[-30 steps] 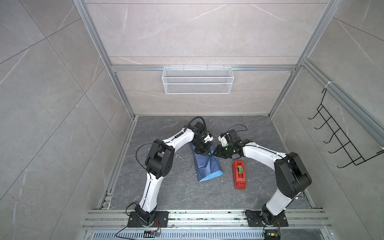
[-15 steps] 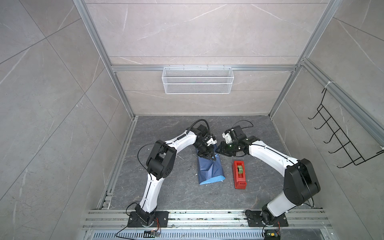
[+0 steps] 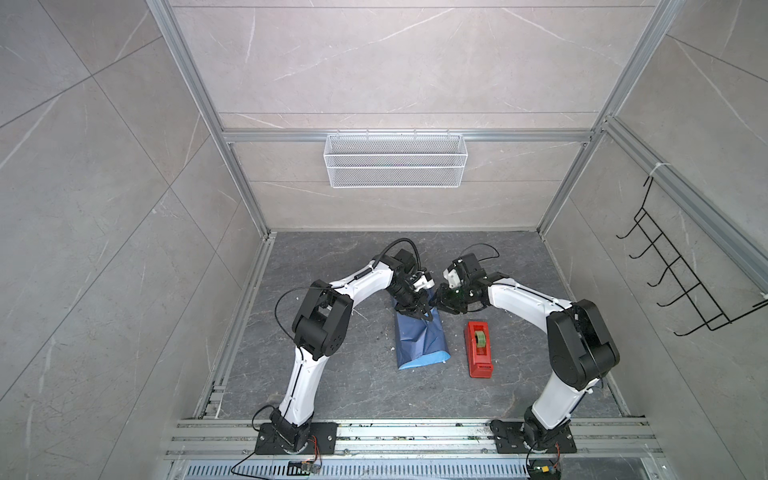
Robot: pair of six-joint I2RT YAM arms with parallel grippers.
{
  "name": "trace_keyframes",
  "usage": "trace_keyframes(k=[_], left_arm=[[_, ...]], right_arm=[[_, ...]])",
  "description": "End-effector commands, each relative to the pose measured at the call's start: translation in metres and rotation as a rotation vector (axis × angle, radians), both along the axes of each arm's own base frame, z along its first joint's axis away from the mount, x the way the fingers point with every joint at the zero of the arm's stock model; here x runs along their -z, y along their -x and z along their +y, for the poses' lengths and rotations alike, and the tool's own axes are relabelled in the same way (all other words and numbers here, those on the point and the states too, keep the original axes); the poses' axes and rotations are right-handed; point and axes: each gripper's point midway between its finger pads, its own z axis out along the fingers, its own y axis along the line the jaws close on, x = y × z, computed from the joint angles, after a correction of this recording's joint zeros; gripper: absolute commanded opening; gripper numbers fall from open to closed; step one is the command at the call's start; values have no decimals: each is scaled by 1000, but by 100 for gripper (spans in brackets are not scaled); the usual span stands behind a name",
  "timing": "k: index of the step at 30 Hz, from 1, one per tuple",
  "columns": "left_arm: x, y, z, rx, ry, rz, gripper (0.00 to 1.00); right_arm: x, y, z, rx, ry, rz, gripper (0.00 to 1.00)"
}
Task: Wrap a gift box in wrapping paper
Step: Fold the wrapping paper for the gift box.
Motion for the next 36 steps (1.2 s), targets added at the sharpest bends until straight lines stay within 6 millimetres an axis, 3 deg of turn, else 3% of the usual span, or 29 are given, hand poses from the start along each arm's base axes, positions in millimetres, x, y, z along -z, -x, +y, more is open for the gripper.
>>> trace_keyframes(k=[1, 5, 9, 16, 19, 27, 30, 36], left_arm=[[49, 16, 28, 19, -220, 16, 27], [49, 19, 29, 21, -215, 15, 41], [46, 18, 30, 20, -221, 4, 49], [49, 17, 30, 18, -226, 9, 50], [52, 19, 30, 19, -224, 21, 51], [54, 18, 29, 20, -228, 21, 51], [53, 17, 29, 20, -235, 16, 51], [50, 16, 29, 19, -228, 6, 51]], right_arm=[[23, 9, -10, 4, 35, 50, 34], [29, 15, -14, -11, 48, 63, 34], [16, 15, -14, -11, 19, 52, 36], [-32, 8, 0, -42, -81, -9, 49], [-38, 9, 11, -60, -150, -8, 53], [13, 36, 4, -87, -110, 103, 52], [36, 48, -6, -85, -49, 152, 46], [63, 57, -23, -83, 53, 188, 32]])
